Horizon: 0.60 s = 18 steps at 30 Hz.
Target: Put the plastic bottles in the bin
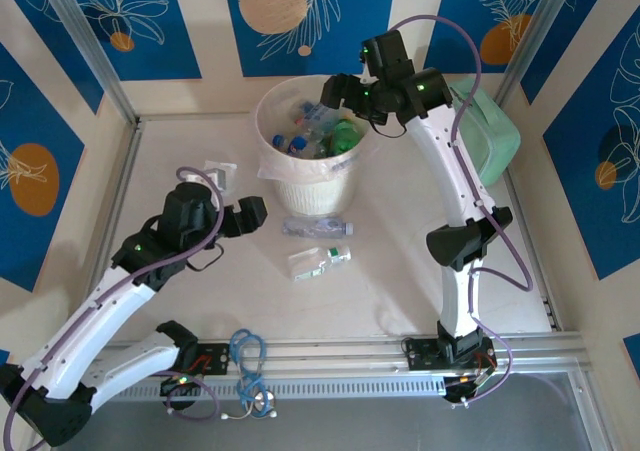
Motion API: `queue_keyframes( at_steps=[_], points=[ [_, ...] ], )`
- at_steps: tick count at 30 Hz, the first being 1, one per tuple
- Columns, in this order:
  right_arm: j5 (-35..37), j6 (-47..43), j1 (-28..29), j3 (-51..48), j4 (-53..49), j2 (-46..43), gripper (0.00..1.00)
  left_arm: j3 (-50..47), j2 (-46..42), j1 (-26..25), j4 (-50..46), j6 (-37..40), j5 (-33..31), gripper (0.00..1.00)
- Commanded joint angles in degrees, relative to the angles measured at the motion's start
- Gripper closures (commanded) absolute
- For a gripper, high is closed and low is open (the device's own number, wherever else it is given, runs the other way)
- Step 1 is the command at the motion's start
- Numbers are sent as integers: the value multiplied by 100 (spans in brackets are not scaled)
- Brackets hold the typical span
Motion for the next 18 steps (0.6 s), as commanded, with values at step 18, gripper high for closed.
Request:
queue_keyframes(
  at_steps=[18],
  points=[
    [289, 529, 692, -4565, 1492, -4344, 10, -972, 1665, -776, 1382, 1800, 1897, 9]
  ],
)
